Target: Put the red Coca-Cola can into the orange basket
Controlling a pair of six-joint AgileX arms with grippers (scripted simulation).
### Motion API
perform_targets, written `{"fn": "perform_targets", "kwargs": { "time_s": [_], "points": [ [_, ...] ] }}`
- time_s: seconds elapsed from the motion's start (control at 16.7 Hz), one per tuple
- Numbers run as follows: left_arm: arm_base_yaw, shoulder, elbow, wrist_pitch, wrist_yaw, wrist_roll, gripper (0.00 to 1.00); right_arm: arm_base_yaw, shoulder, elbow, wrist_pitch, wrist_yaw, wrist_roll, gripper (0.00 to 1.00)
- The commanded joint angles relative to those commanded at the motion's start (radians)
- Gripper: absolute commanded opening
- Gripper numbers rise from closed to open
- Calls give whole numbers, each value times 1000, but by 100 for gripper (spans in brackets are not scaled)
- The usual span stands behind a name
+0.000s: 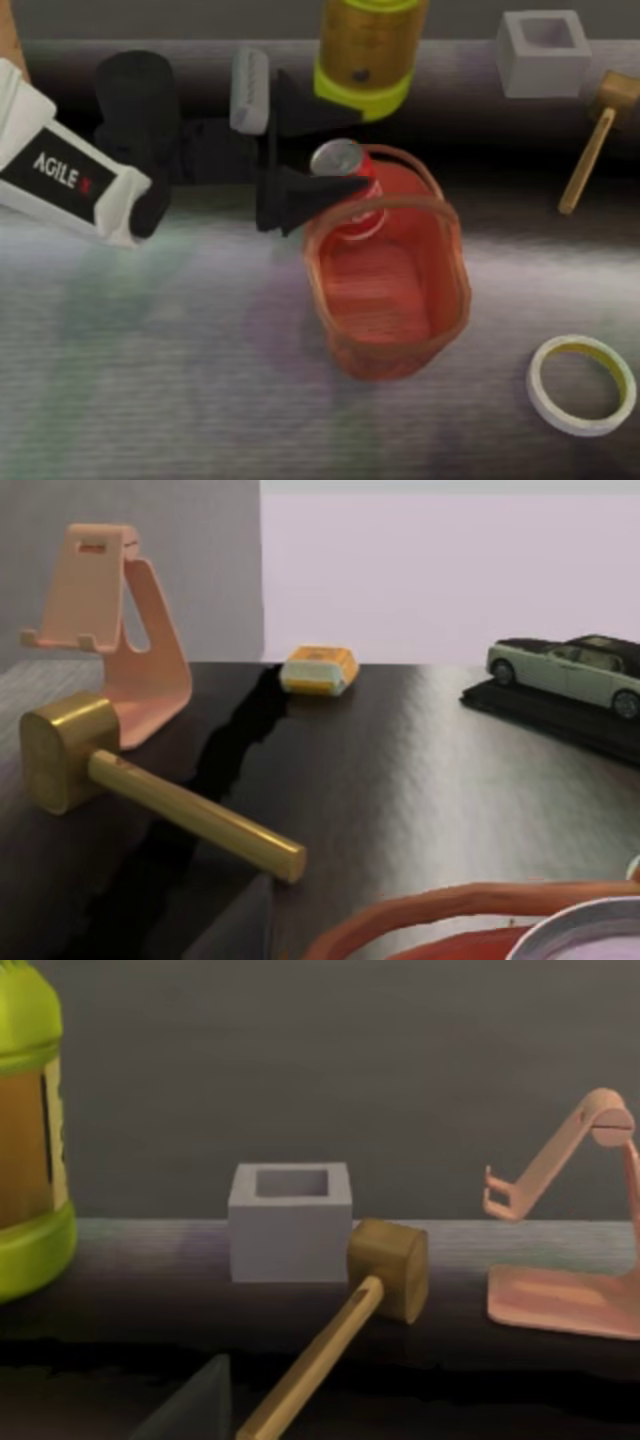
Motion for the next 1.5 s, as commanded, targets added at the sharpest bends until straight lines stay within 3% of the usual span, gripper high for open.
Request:
{"fn": "perform_targets", "kwargs": {
  "time_s": [0.48, 0.72, 1.02, 1.5],
  "points": [
    [-4, -1, 0, 0, -1, 0, 100, 0, 0, 0, 0, 0, 0, 100],
    [13, -79, -61, -67, -62, -28, 100, 41, 101, 93, -96, -2, -59, 100],
    [72, -377, -236, -253, -255, -87, 100, 153, 458, 434, -378, 1, -234, 100],
    [202, -1181, -620, -628, -702, -121, 100, 397, 1321, 1364, -918, 9, -614, 100]
  ]
}}
